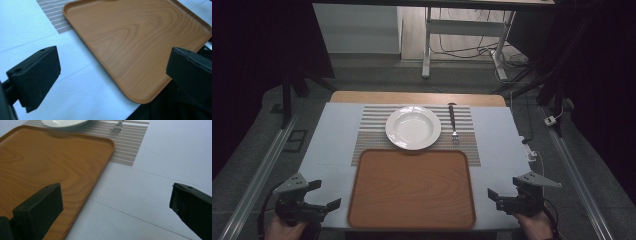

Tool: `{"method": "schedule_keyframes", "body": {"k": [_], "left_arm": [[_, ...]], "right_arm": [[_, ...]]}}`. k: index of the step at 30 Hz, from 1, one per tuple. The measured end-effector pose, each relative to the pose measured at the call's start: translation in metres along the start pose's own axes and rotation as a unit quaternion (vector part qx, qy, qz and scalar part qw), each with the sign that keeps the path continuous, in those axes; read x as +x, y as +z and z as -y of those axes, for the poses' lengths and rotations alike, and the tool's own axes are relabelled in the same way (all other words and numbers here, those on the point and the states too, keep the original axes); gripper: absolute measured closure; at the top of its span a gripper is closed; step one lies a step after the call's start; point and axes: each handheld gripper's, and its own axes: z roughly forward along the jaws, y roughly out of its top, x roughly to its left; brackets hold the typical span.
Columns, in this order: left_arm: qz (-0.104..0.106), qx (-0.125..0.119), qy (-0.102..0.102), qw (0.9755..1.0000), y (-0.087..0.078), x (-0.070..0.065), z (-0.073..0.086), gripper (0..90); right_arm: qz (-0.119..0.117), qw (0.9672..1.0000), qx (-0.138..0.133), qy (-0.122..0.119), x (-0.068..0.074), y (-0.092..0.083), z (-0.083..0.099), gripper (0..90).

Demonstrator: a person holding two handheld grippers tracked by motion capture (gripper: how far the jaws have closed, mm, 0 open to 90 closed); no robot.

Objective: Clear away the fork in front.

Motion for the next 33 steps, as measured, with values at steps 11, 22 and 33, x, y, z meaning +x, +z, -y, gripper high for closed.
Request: {"method": "schedule_keyframes", "body": {"k": [11, 22, 33], "left_arm": [[-0.032, 0.012, 0.015, 0.9993, 0.006, -0.005, -0.004, 0.0], [-0.046, 0.026, 0.010, 0.9986, 0.007, -0.007, -0.003, 0.0], [-0.046, 0.032, 0.011, 0.9984, 0.008, -0.007, -0.003, 0.3]], "right_arm": [[-0.013, 0.9994, 0.027, -0.019, 0.003, 0.006, -0.002, 0.0], [-0.021, 0.9987, 0.039, -0.026, 0.005, 0.012, -0.006, 0.0], [-0.024, 0.9978, 0.041, -0.046, 0.008, 0.015, -0.008, 0.0]]}}
